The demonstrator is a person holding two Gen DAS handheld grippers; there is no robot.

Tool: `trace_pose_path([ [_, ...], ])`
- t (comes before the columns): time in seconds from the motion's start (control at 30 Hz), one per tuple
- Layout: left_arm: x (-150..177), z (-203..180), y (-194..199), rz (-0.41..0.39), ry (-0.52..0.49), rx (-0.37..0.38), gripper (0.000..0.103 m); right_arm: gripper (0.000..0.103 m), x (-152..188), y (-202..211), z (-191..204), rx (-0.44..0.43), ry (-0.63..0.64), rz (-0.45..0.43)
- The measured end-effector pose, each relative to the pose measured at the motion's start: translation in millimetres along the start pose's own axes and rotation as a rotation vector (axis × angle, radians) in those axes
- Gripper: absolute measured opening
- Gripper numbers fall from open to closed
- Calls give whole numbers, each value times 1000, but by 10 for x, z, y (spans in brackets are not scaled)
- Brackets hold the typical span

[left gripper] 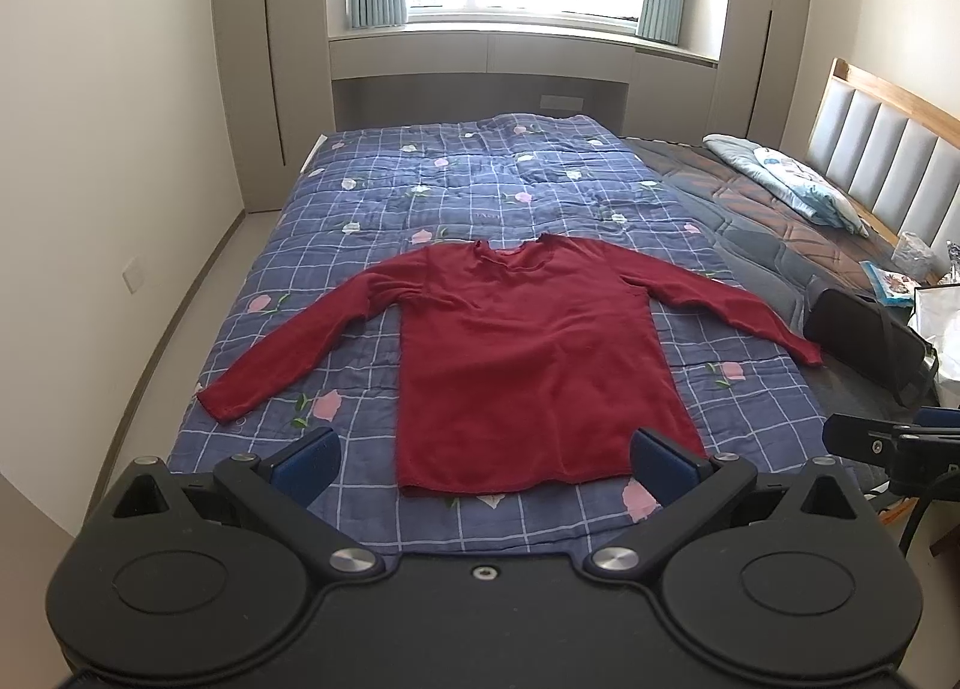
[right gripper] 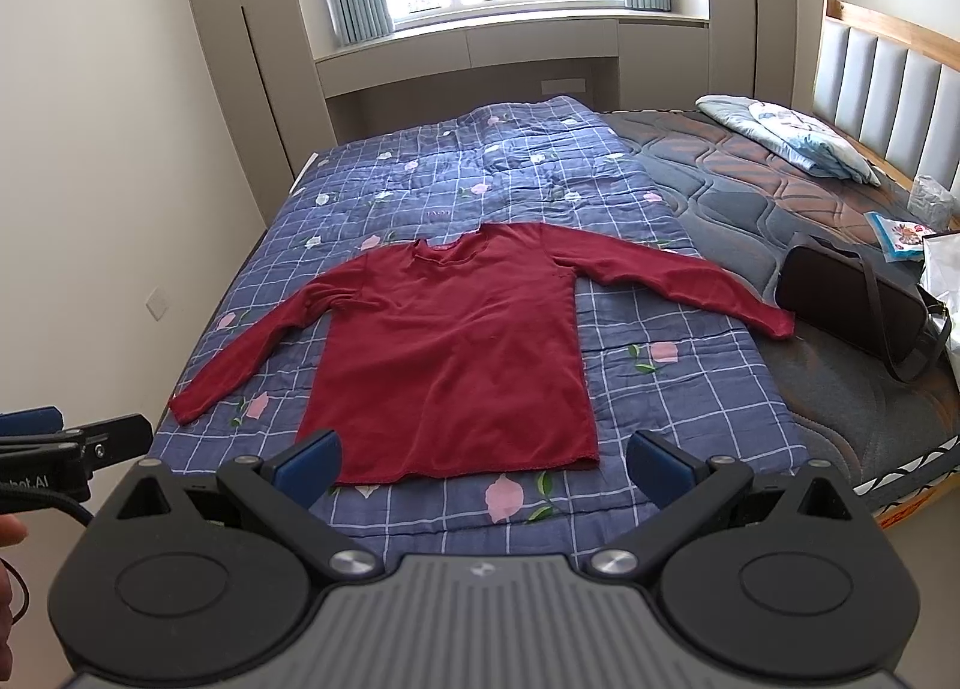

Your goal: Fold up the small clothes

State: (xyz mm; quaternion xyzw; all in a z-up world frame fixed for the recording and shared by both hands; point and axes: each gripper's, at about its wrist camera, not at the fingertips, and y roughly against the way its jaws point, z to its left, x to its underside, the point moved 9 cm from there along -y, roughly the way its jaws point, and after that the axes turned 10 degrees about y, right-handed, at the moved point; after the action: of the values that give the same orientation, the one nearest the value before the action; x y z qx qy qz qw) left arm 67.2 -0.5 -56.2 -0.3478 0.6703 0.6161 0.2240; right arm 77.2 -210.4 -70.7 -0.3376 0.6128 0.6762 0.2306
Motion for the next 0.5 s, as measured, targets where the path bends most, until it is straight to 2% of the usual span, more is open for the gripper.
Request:
trace_pose_path([
  [0.5,13,9,-26,2,1,3,102,103,4,-18,0,1,-2,1],
])
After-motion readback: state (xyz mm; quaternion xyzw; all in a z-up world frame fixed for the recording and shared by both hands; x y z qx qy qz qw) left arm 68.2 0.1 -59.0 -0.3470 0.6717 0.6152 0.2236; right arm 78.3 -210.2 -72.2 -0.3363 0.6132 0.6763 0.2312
